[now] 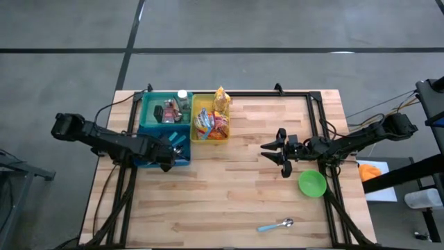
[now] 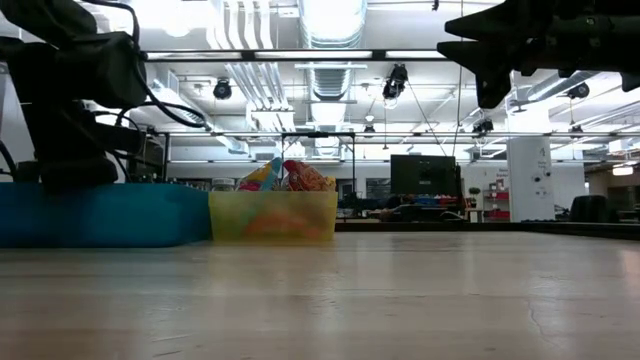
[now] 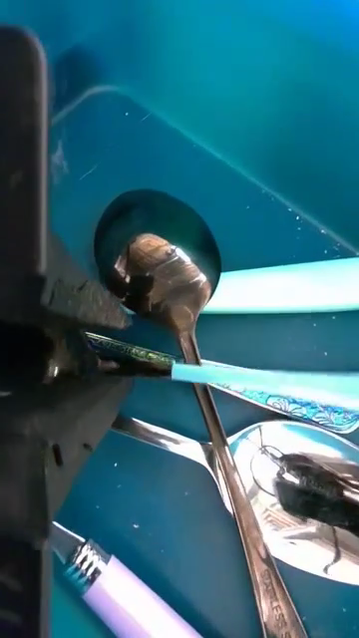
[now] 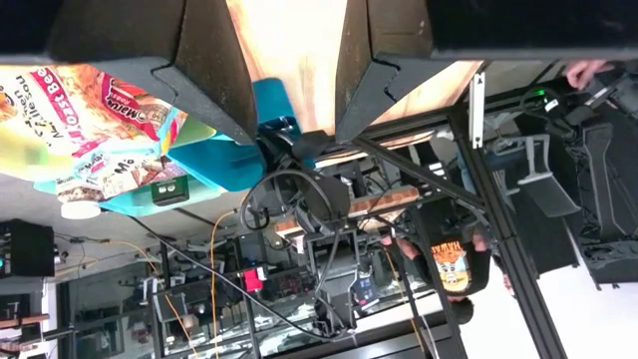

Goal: Pick & Place Food Item
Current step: Put the blue spoon into the blue bin, then put the light blue spoon into the blue bin

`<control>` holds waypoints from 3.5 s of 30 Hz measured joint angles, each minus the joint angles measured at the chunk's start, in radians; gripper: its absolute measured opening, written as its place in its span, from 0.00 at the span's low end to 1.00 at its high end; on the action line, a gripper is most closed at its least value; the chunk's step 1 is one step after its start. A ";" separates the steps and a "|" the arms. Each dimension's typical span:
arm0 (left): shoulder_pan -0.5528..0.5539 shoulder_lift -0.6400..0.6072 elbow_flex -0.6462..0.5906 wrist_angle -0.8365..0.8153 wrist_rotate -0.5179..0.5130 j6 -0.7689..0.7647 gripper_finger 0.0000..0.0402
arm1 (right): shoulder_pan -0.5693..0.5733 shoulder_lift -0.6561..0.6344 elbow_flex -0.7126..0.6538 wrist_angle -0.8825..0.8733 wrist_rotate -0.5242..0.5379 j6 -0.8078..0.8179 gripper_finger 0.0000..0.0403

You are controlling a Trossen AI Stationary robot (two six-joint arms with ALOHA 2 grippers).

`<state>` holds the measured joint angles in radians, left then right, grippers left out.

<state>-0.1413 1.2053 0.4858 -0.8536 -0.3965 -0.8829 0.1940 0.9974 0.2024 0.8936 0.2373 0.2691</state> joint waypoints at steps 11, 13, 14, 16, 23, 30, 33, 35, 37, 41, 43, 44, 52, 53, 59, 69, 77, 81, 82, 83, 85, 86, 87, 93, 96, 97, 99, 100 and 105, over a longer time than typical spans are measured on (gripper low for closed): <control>0.000 -0.068 0.000 0.001 0.000 0.016 0.44 | 0.000 0.000 0.000 0.000 0.000 0.000 0.33; 0.000 -0.084 0.000 0.001 0.001 0.019 0.45 | 0.000 0.000 0.000 0.000 0.000 0.000 0.33; 0.000 -0.091 0.000 0.000 0.002 0.019 0.46 | 0.000 0.000 0.000 0.000 0.000 0.000 0.33; 0.000 -0.101 0.000 -0.002 0.004 0.019 0.46 | 0.000 0.000 0.000 0.000 0.000 0.000 0.33; 0.000 -0.117 0.028 -0.012 0.004 0.023 0.46 | 0.000 0.000 0.000 0.000 0.000 0.000 0.33; 0.000 -0.118 0.163 -0.052 0.003 0.087 0.46 | 0.000 0.000 0.000 0.000 0.000 0.000 0.33; -0.001 -0.118 0.224 -0.043 -0.006 0.131 0.46 | 0.000 0.000 0.000 0.000 0.000 0.000 0.33; -0.002 -0.118 0.256 -0.001 -0.029 0.175 0.46 | 0.000 0.000 0.000 0.000 0.000 0.000 0.33; -0.005 -0.118 0.278 0.081 -0.056 0.245 0.46 | 0.000 0.000 0.000 0.000 0.000 0.000 0.33; -0.017 -0.118 0.287 0.327 -0.075 0.463 0.46 | 0.000 0.000 0.000 0.000 0.000 0.000 0.33; -0.023 -0.118 0.275 0.480 -0.075 0.575 0.46 | 0.000 0.000 0.000 0.000 0.000 0.000 0.33; -0.025 -0.118 0.265 0.556 -0.074 0.624 0.46 | 0.000 0.000 0.000 0.000 0.000 0.000 0.33; -0.028 -0.117 0.160 1.009 0.155 0.912 0.46 | 0.000 0.000 0.000 0.000 0.000 0.000 0.33; -0.028 -0.117 0.143 1.068 0.182 0.917 0.46 | 0.000 0.000 0.000 0.000 0.000 0.000 0.33; -0.028 -0.122 0.043 1.315 0.252 0.964 0.46 | 0.000 0.000 0.000 0.000 0.000 0.000 0.33; -0.027 -0.143 -0.003 1.309 0.248 0.983 0.46 | 0.000 0.000 0.000 -0.001 0.000 0.000 0.33; -0.027 -0.143 -0.003 1.305 0.248 0.982 0.46 | 0.000 0.000 0.000 -0.002 0.000 0.000 0.33; -0.027 -0.143 -0.003 1.305 0.248 0.981 0.46 | 0.000 0.000 0.000 -0.003 0.000 0.000 0.33; -0.027 -0.143 -0.003 1.305 0.248 0.981 0.46 | 0.000 0.000 0.000 -0.003 0.000 0.000 0.33; -0.027 -0.143 -0.003 1.305 0.248 0.981 0.46 | 0.000 0.000 0.000 -0.003 0.000 0.000 0.33; -0.027 -0.143 -0.003 1.305 0.248 0.981 0.46 | 0.000 0.000 0.000 -0.003 0.000 0.000 0.33; -0.027 -0.143 -0.003 1.305 0.248 0.981 0.46 | 0.000 0.000 0.000 -0.003 0.000 0.000 0.33; -0.027 -0.143 -0.003 1.305 0.248 0.981 0.46 | 0.000 0.000 0.000 -0.003 0.000 0.000 0.33; -0.027 -0.143 -0.003 1.304 0.248 0.980 0.46 | 0.000 0.000 0.000 -0.003 0.000 0.000 0.33; -0.027 -0.143 -0.003 1.304 0.248 0.980 0.46 | 0.000 0.000 0.000 -0.003 0.000 0.000 0.33; -0.027 -0.143 -0.003 1.304 0.248 0.979 0.46 | 0.000 0.000 0.000 -0.003 0.000 0.000 0.33; -0.027 -0.143 -0.003 1.304 0.248 0.979 0.46 | 0.000 0.000 0.000 -0.003 0.000 0.000 0.33; -0.027 -0.143 -0.003 1.304 0.248 0.978 0.46 | 0.000 0.000 0.000 -0.003 0.000 0.000 0.33; -0.027 -0.143 -0.003 1.304 0.248 0.977 0.46 | 0.000 0.000 0.000 -0.003 0.000 0.000 0.33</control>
<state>-0.1684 1.0618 0.4831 0.4507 -0.1490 0.0940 0.1940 0.9977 0.2020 0.8906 0.2371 0.2691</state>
